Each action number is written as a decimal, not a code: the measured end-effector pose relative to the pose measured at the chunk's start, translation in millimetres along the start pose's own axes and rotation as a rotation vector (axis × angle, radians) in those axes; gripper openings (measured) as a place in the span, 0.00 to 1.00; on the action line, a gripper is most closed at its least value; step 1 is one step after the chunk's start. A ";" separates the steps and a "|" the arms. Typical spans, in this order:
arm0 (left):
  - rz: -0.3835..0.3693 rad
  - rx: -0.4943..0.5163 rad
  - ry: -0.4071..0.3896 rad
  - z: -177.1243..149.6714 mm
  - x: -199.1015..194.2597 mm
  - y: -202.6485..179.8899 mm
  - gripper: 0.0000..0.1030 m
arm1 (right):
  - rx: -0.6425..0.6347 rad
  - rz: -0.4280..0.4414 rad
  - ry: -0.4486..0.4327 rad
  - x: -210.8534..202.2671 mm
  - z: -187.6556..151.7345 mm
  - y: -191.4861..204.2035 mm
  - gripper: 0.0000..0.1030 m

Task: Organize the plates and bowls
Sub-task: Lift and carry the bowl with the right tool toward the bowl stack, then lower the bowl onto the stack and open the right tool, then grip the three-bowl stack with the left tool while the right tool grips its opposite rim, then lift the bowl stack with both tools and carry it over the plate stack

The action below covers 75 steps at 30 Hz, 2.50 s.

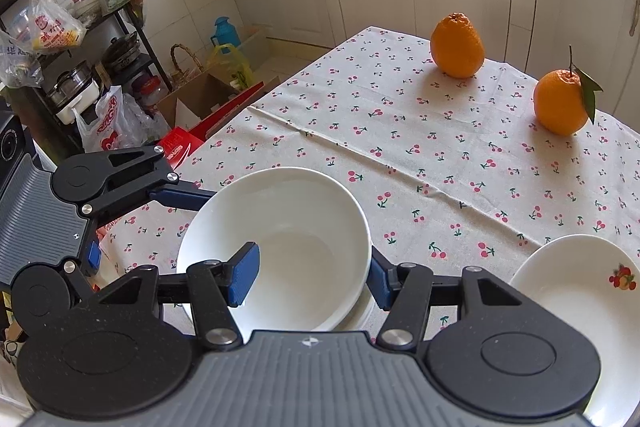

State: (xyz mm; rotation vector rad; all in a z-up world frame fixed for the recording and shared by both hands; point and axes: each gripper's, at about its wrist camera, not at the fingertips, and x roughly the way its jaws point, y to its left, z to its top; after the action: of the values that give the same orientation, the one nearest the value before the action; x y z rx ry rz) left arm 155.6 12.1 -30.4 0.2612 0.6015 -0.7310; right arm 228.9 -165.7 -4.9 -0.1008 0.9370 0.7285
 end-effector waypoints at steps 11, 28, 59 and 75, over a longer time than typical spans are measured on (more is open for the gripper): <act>-0.022 -0.031 0.011 -2.6 2.7 5.1 0.87 | -0.008 0.010 0.001 3.1 -1.1 1.7 0.71; 0.010 -0.027 -0.028 -13.4 -16.3 11.2 0.97 | -0.128 -0.080 -0.055 -14.1 -19.9 19.3 1.00; -0.144 0.161 0.116 -35.3 31.1 26.8 0.98 | -0.294 -0.087 0.013 27.5 -67.5 6.2 1.00; -0.319 0.293 0.167 -21.1 50.1 37.9 0.87 | -0.472 0.021 0.105 43.4 -49.2 4.5 0.98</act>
State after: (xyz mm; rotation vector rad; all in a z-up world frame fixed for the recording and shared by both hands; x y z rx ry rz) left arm 202.3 21.1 -76.5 0.5077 0.7031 -1.1159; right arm 208.1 -158.2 -66.8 -0.5494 0.8511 0.9605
